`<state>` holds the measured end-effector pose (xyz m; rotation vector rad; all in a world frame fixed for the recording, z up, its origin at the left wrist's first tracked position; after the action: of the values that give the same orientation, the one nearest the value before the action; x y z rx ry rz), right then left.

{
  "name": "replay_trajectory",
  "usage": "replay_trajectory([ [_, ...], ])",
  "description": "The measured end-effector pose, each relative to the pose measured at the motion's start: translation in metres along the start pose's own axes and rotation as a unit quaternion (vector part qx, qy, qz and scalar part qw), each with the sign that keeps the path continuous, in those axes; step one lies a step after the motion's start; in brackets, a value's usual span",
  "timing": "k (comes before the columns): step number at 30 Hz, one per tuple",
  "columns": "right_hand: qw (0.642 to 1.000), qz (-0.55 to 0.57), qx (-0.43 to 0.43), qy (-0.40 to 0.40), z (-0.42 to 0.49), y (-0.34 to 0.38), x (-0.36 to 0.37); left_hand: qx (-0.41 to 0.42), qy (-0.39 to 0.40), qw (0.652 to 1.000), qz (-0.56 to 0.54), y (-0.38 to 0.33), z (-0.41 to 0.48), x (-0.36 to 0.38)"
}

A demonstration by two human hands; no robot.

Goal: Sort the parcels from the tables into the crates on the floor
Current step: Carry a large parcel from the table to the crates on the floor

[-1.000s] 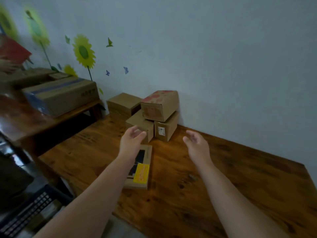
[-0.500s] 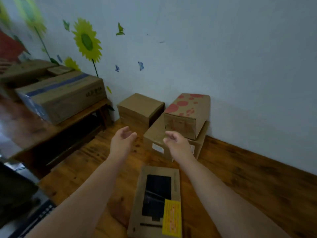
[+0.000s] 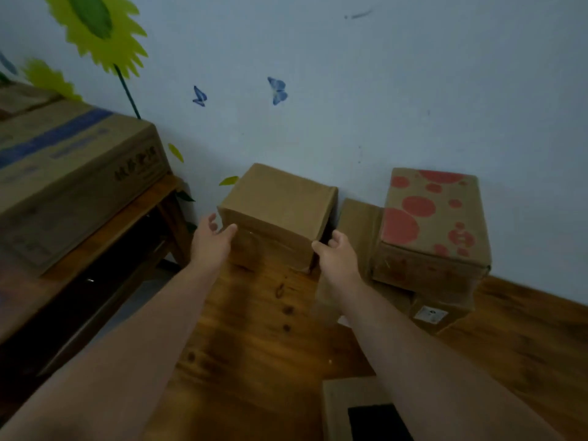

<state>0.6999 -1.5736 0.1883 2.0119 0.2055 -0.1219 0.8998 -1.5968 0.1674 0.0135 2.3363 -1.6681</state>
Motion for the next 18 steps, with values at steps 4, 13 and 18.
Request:
replay_trajectory([
  [4,0.999,0.009,0.031,-0.014,0.025,-0.004,0.013,-0.027,-0.003,0.999,-0.021,0.007,0.037,-0.005],
  [13,0.998,0.007,0.060,-0.022,0.040,-0.007,0.026,-0.055,0.077,0.994,-0.059,0.018,0.050,0.000],
  [18,0.999,0.016,0.026,-0.016,0.030,0.006,0.024,-0.031,0.048,0.997,-0.058,0.011,0.030,-0.012],
])
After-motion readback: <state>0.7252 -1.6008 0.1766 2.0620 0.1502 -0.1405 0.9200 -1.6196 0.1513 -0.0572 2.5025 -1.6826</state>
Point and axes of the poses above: each hand's wrist, its own z-axis towards the middle knuckle, its own x-axis out of the palm, y = z × x, the point moved 1 cm from there along z, towards the middle knuckle, and after that the axes turned 13 degrees about y, right-handed, at the moved point
